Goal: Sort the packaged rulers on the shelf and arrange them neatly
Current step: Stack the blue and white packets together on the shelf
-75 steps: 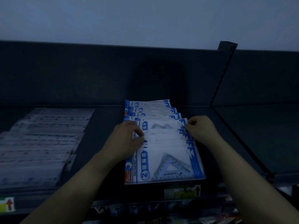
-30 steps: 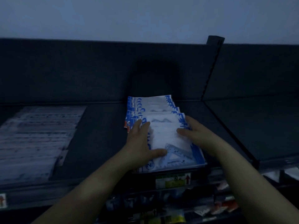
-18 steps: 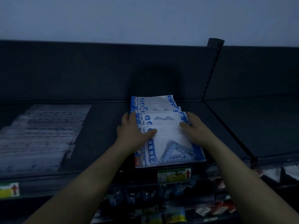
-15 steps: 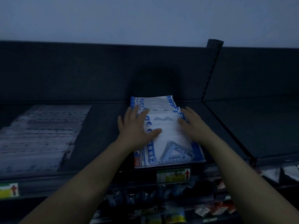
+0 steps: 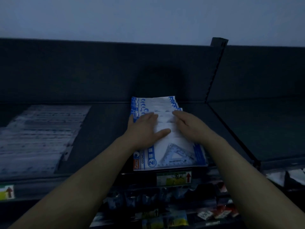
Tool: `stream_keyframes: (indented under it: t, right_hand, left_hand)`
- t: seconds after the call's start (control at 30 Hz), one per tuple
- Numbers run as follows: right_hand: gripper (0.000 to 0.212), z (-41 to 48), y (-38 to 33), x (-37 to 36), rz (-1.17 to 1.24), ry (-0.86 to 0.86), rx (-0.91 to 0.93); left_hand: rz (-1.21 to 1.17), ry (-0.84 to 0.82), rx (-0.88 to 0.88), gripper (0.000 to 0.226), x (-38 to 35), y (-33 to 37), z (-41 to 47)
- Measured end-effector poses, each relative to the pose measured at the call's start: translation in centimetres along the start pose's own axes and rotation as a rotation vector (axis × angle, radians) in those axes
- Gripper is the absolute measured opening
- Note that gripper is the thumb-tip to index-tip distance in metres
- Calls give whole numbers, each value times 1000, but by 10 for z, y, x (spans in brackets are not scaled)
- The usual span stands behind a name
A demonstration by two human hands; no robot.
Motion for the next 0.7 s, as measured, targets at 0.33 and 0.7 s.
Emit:
stream_keyframes:
  t: [0.33, 0.7]
  right_hand:
    - [40, 10, -11, -7, -141, -26, 49]
    - [52, 25, -37, 5, -146, 71, 133]
  left_hand:
    - [-26, 93, 55, 69, 9, -11, 5]
    - [-238, 450, 114, 39, 58, -29, -27]
Point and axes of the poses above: each hand's wrist, its own z-axis towards the middle knuckle, its own x-axis out of the back of the hand, y = z × x, the point moved 10 cm from there along z, towards the middle knuckle, and after that the axes turned 11 degrees about -z, right-handed, at the moved point
